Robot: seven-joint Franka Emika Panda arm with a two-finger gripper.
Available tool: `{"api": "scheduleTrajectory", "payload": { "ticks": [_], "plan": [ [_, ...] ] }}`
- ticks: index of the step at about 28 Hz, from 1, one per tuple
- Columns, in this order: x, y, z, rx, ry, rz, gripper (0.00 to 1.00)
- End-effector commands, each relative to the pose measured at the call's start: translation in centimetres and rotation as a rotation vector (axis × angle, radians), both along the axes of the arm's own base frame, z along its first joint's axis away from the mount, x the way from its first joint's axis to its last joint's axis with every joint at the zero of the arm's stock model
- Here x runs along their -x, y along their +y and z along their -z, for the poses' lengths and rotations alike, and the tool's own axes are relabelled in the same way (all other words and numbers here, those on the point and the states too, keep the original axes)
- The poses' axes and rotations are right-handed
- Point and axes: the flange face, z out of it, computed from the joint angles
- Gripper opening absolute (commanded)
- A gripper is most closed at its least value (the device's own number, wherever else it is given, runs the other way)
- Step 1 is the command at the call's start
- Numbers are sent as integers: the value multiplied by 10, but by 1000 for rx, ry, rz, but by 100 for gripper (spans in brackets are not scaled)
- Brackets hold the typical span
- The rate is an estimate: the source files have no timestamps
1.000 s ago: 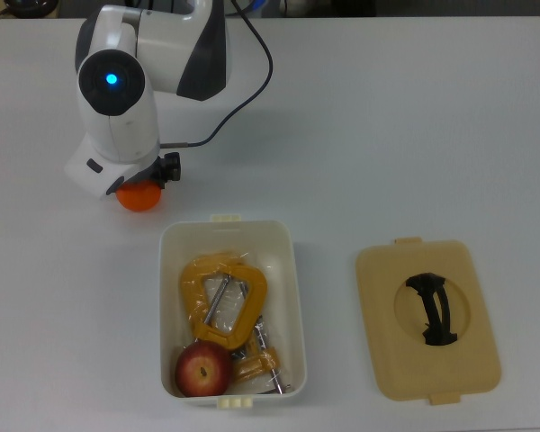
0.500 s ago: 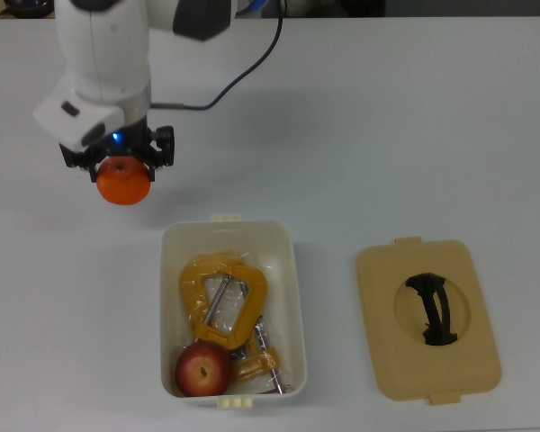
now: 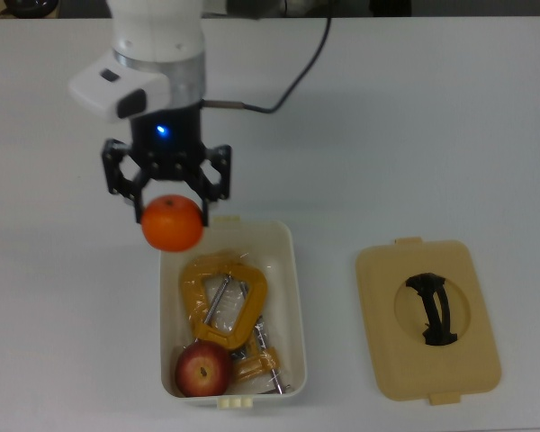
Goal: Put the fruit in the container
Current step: 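Carry the mandarin over the container and release it inside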
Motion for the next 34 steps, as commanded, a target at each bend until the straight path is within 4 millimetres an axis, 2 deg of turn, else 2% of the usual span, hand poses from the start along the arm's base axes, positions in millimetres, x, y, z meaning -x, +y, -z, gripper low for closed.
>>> {"api": "scheduleTrajectory", "payload": {
  "ticks": [1,2,3,5,7,13,16,21,24,32,34],
  "plan": [
    [-21,20,22,-37,-99,25,49],
    [-23,23,24,-39,-113,20,52],
    [-25,25,29,-42,-119,18,61],
    [-26,31,33,-49,-121,19,90],
    [-26,32,36,-54,-115,32,100],
    [-20,30,32,-64,-58,54,100],
    [-12,30,22,-68,-6,71,100],
    [16,31,-3,-79,165,99,100],
    [40,34,-26,-121,263,106,100],
    [95,38,-63,-97,470,113,100],
    [103,38,-69,-91,495,113,100]
  ]
}}
